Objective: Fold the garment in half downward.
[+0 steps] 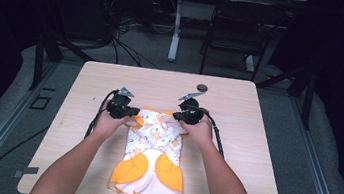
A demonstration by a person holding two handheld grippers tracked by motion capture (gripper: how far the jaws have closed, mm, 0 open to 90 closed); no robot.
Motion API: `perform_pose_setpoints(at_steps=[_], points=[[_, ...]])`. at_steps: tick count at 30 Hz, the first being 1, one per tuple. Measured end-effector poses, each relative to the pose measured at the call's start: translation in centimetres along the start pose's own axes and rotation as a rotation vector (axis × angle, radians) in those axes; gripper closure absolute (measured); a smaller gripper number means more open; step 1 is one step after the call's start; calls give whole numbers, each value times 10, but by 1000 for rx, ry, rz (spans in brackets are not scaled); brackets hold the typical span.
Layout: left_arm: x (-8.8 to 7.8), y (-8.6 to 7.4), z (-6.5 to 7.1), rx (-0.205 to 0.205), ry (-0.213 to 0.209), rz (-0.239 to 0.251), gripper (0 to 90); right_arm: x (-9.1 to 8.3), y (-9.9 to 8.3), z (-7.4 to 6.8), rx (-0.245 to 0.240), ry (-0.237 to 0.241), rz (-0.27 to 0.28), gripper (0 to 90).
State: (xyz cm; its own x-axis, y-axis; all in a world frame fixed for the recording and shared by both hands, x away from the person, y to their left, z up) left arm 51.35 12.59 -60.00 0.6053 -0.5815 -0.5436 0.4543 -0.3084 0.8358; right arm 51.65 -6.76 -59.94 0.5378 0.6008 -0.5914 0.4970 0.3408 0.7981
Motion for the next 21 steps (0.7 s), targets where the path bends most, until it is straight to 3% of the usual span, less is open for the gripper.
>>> perform_pose_setpoints(at_steps=[3, 7, 9, 10, 12, 17, 21], points=[[0, -2, -1, -10, 3, -4, 900, 3, -7, -6, -12, 10, -14, 881], [4, -7, -2, -16, 12, -5, 900, 6, -23, -1, -20, -12, -70, 875], [5, -9, -2, -22, 11, -7, 897, 7, -27, 0, -21, -18, -69, 874], [7, -10, -3, -24, 13, -4, 892, 9, -33, 2, -7, -16, -49, 874], [11, -11, -6, -42, 18, 0, 873, 7, -33, 3, 7, -7, -61, 868], [16, -12, -13, -63, 40, -1, 770, 8, -31, 3, 7, -22, -50, 804], [20, -11, -16, -47, 76, -4, 676, 7, -20, 10, 34, -63, 15, 751]])
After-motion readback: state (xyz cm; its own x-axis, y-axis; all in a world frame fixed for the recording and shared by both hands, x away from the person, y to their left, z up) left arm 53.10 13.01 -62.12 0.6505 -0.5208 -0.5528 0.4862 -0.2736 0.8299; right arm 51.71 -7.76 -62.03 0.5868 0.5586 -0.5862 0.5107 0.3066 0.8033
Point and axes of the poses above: each handheld gripper's, and its own axes: x roughly forward along the jaws, y roughly out of its top, z roughly to its right, the point moved 8 cm from there along x, roughly forward along the jaws, and after that the axes turned 11 degrees about z, right-handed, at the moved point
